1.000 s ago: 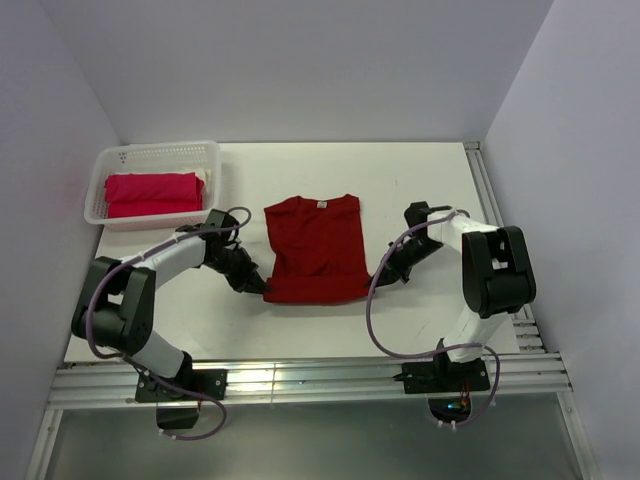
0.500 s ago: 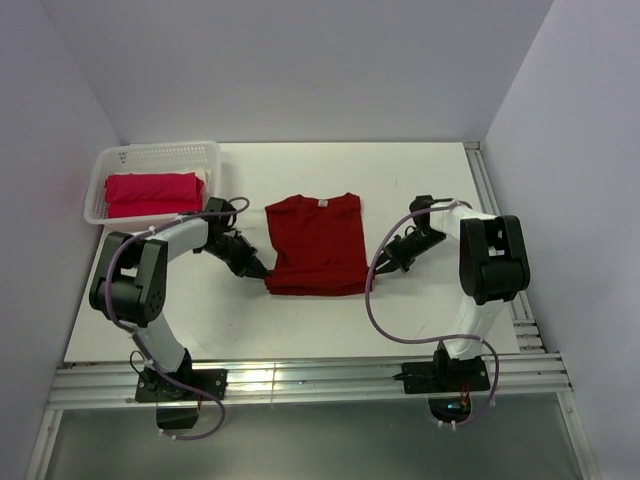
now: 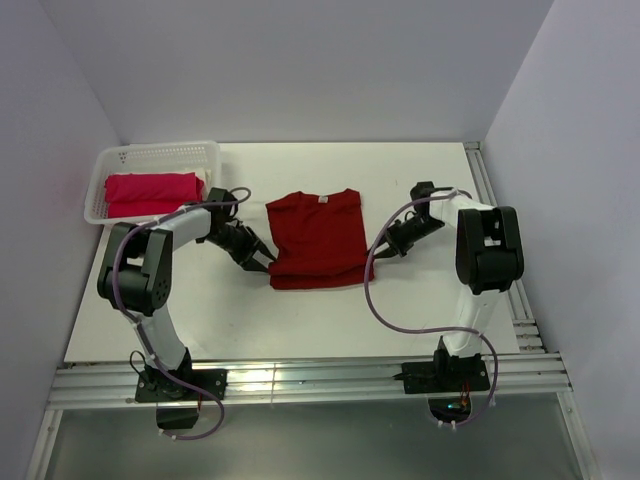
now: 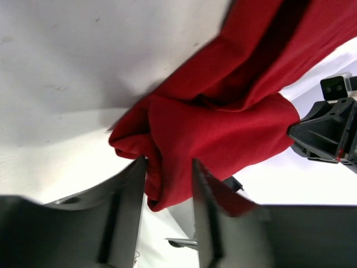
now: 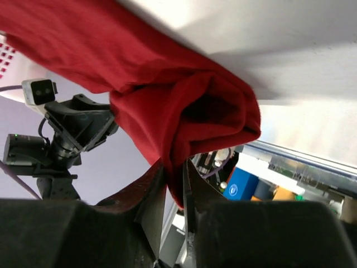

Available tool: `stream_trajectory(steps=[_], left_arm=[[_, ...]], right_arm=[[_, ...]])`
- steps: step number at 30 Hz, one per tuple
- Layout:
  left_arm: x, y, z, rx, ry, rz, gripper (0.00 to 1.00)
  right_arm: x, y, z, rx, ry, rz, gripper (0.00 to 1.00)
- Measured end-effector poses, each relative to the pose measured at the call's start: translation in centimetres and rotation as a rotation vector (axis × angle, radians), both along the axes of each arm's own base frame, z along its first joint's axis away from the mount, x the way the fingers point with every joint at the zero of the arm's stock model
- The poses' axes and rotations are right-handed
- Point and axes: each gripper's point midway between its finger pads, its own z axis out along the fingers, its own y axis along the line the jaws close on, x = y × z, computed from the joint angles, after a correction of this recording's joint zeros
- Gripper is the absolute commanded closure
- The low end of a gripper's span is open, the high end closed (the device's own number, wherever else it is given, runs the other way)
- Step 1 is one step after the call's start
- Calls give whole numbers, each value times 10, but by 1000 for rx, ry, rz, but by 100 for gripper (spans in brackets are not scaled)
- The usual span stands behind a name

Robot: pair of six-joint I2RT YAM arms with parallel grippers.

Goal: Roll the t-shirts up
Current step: Roll the tshirt

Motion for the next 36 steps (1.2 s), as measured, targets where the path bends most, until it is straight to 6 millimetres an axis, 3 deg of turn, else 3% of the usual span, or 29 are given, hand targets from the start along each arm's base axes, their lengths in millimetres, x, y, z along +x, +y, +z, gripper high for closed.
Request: stream_trajectory(steps=[2,7,14,21,24,29,32,36], left_arm=[[5,0,3,-1,-18,4,48],[13,-2,19,-22,-76,27,40],[23,-5,50,-56,-186,43,33],[22,-1,66,-47,-257,30,34],[19,3,84,-33,-335,18,38],[10,7,127,-37,-514,-16,34],[-3,0,142,-23,-608,-74,32],[-30,-25,139,-8,-669,-210,34]], right_arm=[[6,-1,3,-2,-16,-8,69],[17,-4,12,5,-67,-36,55],[25,-7,29,3,-136,-61,52],[32,-16,50,-45,-275,-59,56],[32,-19,65,-68,-373,-33,62],[27,-21,86,-106,-519,33,59],[15,-12,99,-129,-621,123,60],[-8,14,100,-134,-717,279,70]])
